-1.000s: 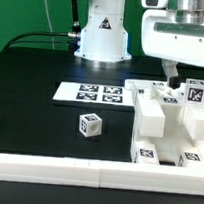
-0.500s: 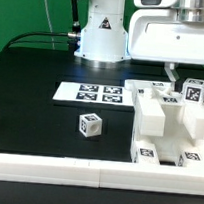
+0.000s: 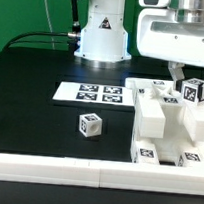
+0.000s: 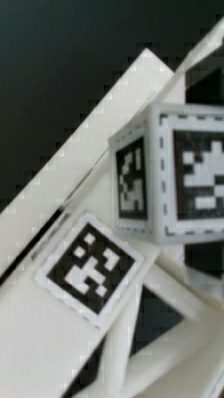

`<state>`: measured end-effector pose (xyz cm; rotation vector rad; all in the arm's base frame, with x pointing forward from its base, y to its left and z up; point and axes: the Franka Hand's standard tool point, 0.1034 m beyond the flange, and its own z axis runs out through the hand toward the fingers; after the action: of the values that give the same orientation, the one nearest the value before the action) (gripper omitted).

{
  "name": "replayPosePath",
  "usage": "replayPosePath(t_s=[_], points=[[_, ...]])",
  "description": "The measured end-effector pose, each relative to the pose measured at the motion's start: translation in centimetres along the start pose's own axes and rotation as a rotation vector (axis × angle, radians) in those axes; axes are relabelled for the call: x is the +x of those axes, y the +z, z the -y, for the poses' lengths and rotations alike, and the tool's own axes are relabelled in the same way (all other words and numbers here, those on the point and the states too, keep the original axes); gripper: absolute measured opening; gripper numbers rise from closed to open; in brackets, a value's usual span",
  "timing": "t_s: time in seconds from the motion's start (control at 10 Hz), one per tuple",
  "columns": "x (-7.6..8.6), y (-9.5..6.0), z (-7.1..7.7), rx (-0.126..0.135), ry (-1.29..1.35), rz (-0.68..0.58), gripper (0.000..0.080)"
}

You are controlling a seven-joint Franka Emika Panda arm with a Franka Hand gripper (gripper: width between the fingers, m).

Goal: Assemble chair

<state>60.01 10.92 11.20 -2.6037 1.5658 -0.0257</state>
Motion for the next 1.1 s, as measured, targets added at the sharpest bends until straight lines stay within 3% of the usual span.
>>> replayPosePath(t_s=[0.6,1.1], points=[[-0.3,-0.15,-0.26,0.009,0.724,0.004,0.0284],[-0.29,-0.09,-0.44,0.004,0.78,0.0,0.0285]])
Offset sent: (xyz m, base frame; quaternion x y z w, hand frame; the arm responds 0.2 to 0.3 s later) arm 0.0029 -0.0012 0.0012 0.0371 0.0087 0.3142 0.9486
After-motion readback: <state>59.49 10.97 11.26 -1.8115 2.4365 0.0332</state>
